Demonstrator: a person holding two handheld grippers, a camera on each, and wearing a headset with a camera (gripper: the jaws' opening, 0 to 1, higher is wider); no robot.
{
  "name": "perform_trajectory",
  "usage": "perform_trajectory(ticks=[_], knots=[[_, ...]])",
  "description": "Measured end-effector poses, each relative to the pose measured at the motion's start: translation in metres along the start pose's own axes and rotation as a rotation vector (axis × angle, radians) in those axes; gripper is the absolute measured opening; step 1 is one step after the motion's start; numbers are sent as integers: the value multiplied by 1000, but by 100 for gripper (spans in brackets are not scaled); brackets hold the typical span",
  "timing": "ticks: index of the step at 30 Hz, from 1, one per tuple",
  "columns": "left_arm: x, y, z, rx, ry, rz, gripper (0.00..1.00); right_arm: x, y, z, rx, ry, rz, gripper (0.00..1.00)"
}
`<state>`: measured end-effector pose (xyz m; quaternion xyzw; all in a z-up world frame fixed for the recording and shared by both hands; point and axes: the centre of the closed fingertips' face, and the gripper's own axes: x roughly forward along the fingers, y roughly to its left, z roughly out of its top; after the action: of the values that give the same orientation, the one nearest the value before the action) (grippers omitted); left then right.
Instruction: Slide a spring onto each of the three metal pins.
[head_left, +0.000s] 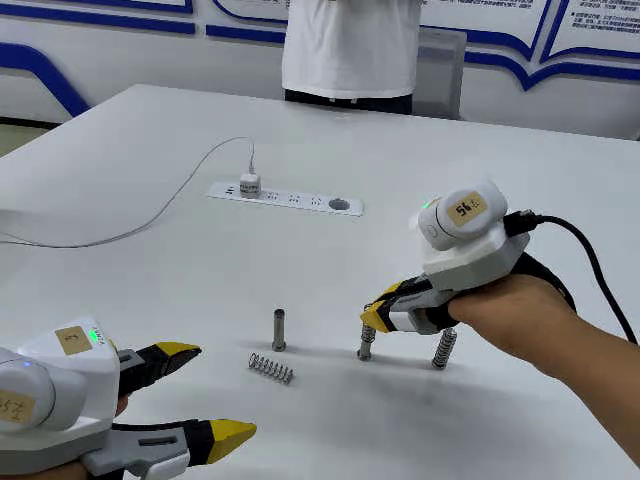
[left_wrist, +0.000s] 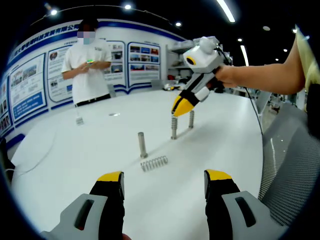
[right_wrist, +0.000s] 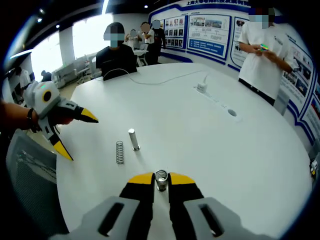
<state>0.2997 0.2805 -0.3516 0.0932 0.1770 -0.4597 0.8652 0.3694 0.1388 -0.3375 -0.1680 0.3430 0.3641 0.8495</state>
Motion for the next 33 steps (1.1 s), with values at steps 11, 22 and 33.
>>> perform_trajectory(ticks=[11, 22, 33], knots=[[1, 0, -2, 0, 3, -3, 66, 11, 1, -12, 22, 27, 3, 12], [0, 1, -5, -5, 6, 1, 66, 18, 1, -20, 41, 34, 6, 12], [1, 0, -4, -3, 7, 0, 66, 17, 3, -20, 12, 33, 8, 14]])
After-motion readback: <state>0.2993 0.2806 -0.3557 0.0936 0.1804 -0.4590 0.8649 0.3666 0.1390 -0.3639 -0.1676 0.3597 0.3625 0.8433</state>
